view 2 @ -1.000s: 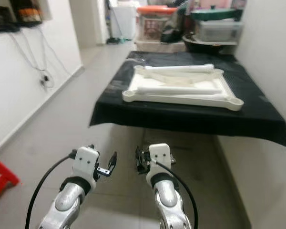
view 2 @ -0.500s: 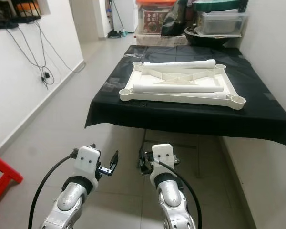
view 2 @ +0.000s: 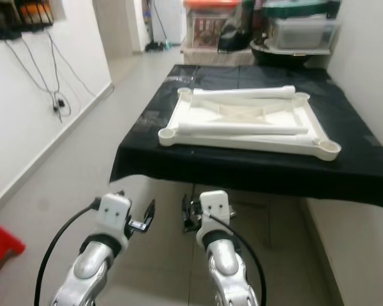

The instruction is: Building children table

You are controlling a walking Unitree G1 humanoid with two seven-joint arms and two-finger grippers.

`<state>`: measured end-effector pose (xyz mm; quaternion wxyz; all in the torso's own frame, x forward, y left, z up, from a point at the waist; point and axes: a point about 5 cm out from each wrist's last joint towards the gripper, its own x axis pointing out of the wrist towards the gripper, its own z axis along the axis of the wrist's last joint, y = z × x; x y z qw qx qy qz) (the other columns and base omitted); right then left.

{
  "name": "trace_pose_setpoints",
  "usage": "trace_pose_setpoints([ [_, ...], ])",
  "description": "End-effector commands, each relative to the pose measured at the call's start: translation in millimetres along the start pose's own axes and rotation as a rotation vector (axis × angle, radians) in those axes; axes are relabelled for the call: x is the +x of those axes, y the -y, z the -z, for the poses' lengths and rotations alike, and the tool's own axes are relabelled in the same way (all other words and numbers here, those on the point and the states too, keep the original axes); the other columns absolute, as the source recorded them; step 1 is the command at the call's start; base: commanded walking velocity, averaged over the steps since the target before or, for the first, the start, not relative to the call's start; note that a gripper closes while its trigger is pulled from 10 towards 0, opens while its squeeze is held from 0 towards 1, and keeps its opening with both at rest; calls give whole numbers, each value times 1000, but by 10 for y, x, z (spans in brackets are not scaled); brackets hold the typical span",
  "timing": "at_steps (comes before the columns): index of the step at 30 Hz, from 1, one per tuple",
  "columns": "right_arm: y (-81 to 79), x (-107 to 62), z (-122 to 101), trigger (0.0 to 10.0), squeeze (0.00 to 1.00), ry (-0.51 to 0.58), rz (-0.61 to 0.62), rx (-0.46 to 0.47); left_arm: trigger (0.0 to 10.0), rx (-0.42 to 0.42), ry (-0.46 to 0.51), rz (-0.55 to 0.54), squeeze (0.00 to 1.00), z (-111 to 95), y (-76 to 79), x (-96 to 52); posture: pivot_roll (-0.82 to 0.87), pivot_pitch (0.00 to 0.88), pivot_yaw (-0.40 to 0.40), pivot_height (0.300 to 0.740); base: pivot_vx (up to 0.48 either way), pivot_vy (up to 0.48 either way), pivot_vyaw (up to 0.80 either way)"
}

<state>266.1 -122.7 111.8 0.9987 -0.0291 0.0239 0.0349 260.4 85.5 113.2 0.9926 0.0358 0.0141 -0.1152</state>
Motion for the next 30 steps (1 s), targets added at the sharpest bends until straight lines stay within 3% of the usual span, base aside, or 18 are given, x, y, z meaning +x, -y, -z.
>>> trace_pose_setpoints([
  [1,-14,-8,-35,10000,0,24,-3,24,10000,10,5,-2,0,-7,-14,-2,13,0,22,740,304,0,0],
  [27,45,4,-93,10000,0,71,51,20,10000,26,21,5,0,-37,-5,-4,21,0,18,740,302,0,0],
  [30,54,7,-207,10000,0,137,64,29,10000,26,29,2,0,-64,-12,0,23,0,19,740,304,0,0],
])
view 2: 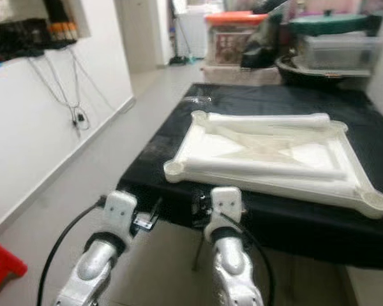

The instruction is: Building children table

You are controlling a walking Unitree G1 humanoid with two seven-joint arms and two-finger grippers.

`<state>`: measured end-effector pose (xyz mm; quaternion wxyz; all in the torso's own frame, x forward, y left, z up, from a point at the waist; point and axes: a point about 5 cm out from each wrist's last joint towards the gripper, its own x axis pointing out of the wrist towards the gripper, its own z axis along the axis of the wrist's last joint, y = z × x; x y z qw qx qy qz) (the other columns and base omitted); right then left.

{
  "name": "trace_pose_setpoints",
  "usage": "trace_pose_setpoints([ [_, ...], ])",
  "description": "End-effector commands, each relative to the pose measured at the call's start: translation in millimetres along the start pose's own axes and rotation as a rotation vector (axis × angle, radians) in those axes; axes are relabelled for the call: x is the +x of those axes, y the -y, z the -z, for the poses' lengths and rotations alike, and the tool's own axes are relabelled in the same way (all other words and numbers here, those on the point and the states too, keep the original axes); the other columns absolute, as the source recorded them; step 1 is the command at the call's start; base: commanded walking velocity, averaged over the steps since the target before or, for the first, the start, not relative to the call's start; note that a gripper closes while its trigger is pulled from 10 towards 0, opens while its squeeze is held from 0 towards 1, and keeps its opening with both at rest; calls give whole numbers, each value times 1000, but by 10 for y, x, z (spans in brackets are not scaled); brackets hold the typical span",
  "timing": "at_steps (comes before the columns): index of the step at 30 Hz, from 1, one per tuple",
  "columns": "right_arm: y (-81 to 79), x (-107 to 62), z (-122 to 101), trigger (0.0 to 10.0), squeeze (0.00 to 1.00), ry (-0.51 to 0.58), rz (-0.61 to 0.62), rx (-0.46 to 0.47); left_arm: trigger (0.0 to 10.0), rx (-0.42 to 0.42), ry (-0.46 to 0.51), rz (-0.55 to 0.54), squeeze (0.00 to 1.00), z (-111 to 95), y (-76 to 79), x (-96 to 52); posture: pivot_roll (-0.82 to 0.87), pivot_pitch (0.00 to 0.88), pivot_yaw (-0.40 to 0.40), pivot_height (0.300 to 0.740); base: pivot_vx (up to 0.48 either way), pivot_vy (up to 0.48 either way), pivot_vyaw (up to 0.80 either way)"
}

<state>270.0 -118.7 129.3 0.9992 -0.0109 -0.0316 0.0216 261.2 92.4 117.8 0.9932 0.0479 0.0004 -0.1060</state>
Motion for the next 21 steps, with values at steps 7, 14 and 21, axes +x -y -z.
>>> trace_pose_setpoints([
  [7,152,107,-391,10000,0,172,89,-27,10000,-25,89,-12,0,-246,-37,92,23,0,20,740,301,0,0],
  [14,249,211,-539,10000,0,220,138,-13,10000,-30,154,-66,0,-487,-263,221,27,0,22,740,0,0,0],
  [21,290,223,-518,10000,0,203,159,-21,10000,47,189,-48,0,-632,-505,352,27,0,32,740,0,0,-571],
])
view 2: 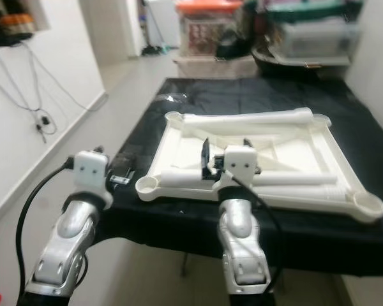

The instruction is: Building children table

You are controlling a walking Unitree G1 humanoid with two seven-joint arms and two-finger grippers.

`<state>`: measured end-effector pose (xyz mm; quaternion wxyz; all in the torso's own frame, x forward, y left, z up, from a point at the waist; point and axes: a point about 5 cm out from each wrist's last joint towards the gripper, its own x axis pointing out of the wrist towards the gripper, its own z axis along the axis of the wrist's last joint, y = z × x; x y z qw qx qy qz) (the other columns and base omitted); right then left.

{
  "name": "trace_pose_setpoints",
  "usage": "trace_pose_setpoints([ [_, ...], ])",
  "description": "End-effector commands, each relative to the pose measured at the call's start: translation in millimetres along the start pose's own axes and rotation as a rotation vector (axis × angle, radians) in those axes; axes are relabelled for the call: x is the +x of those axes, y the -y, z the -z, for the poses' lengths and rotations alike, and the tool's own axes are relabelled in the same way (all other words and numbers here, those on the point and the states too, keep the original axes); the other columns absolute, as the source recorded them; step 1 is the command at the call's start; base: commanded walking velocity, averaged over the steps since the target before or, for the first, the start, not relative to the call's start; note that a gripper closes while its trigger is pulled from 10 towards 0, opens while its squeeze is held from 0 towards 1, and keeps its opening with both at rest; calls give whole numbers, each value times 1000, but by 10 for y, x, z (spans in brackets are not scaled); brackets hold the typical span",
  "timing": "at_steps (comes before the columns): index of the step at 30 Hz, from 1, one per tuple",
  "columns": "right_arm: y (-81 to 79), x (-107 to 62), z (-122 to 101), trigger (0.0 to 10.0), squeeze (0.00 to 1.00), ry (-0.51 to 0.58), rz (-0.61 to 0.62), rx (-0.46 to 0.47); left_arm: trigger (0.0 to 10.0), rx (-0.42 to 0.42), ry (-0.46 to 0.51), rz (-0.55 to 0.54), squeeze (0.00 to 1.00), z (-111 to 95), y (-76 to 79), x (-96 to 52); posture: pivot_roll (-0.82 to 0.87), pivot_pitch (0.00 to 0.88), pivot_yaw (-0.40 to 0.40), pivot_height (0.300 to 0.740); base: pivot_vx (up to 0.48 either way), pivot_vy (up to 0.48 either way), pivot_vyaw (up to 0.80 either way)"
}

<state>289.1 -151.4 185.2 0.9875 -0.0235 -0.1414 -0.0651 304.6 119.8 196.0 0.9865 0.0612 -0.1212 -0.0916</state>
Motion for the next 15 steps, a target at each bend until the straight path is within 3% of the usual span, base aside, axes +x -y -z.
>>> trace_pose_setpoints([
  [1,-65,-7,21,10000,0,-18,-17,20,10000,11,-45,16,0,89,-100,9,29,0,35,740,0,0,-800],
  [3,-70,-11,21,10000,0,-19,-20,24,10000,21,-41,33,0,70,-119,34,29,0,35,740,0,0,-800],
  [4,-98,-18,32,10000,0,-31,-30,40,10000,91,-42,118,0,34,-144,95,29,0,34,740,0,0,0],
  [5,-98,-18,32,10000,0,-31,-30,40,10000,91,-42,118,0,34,-144,95,29,0,34,740,0,0,0],
  [8,-135,-39,47,10000,0,-41,-43,42,10000,201,-41,211,0,5,-193,143,35,0,35,740,0,0,0],
  [10,-143,-48,48,10000,0,-41,-45,41,10000,217,-42,222,0,-4,-217,154,37,0,40,740,0,0,0],
  [15,-221,-192,117,10000,0,-96,-58,57,10000,320,-28,350,0,-151,-415,337,50,16,64,740,0,0,-800],
])
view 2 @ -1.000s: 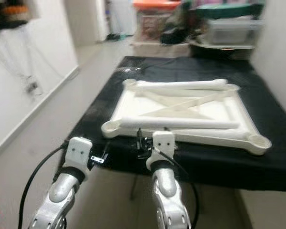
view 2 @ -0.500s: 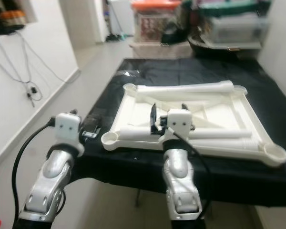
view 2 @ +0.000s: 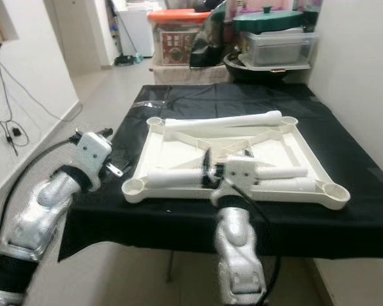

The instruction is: Building children table

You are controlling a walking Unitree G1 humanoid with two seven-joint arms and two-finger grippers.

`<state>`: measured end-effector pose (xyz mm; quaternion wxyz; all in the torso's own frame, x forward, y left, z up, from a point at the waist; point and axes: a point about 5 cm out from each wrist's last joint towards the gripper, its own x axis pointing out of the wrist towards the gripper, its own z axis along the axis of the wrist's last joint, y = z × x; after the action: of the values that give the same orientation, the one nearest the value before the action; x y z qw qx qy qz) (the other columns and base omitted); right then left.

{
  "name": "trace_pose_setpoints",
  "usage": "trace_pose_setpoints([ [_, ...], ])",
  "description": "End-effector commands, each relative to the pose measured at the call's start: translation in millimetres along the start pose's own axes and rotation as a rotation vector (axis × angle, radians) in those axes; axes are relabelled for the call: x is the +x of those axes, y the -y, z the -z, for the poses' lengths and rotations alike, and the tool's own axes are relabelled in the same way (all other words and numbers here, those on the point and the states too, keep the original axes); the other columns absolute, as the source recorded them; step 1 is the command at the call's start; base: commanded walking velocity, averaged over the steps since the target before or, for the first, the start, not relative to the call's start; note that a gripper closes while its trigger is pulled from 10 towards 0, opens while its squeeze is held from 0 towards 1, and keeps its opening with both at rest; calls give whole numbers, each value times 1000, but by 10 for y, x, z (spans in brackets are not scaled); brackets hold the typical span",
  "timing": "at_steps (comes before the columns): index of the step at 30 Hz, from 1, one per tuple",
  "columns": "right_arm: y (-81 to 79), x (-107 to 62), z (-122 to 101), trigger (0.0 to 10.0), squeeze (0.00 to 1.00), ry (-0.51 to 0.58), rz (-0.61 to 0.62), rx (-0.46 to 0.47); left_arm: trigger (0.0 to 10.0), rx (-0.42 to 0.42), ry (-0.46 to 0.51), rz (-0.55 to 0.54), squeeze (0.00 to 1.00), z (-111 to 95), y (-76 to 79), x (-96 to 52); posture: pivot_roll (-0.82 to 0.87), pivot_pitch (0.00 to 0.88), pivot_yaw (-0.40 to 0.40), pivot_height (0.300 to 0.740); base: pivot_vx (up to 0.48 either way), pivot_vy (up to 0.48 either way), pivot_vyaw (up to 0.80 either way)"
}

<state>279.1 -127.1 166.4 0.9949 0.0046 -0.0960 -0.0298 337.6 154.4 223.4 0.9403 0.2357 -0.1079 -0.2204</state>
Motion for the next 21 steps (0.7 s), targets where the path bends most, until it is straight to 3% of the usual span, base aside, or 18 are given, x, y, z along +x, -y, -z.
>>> trace_pose_setpoints([
  [1,3,-37,-10,10000,0,-7,6,-2,10000,10,11,44,0,-25,-27,62,50,20,66,740,0,0,-800],
  [5,-19,-84,-2,10000,0,-17,0,0,10000,26,13,80,0,-65,-96,147,55,45,77,740,0,0,-800],
  [10,-69,-135,-32,10000,0,-16,-9,10,10000,48,-31,226,0,-112,-236,332,73,100,88,740,0,0,0],
  [14,-100,-162,-34,10000,0,-22,-15,15,10000,55,-52,291,0,-119,-307,393,74,106,90,740,0,0,0],
  [15,-127,-257,-11,10000,0,-46,-20,20,10000,27,-88,417,0,-134,-382,432,79,158,108,740,0,0,0],
  [16,-133,-305,-4,10000,0,-56,-21,20,10000,11,-102,470,0,-145,-409,437,83,176,111,740,0,0,0],
  [21,-129,-402,14,10000,0,-81,-16,21,10000,-2,-118,553,0,-213,-474,462,93,206,123,740,0,0,0],
])
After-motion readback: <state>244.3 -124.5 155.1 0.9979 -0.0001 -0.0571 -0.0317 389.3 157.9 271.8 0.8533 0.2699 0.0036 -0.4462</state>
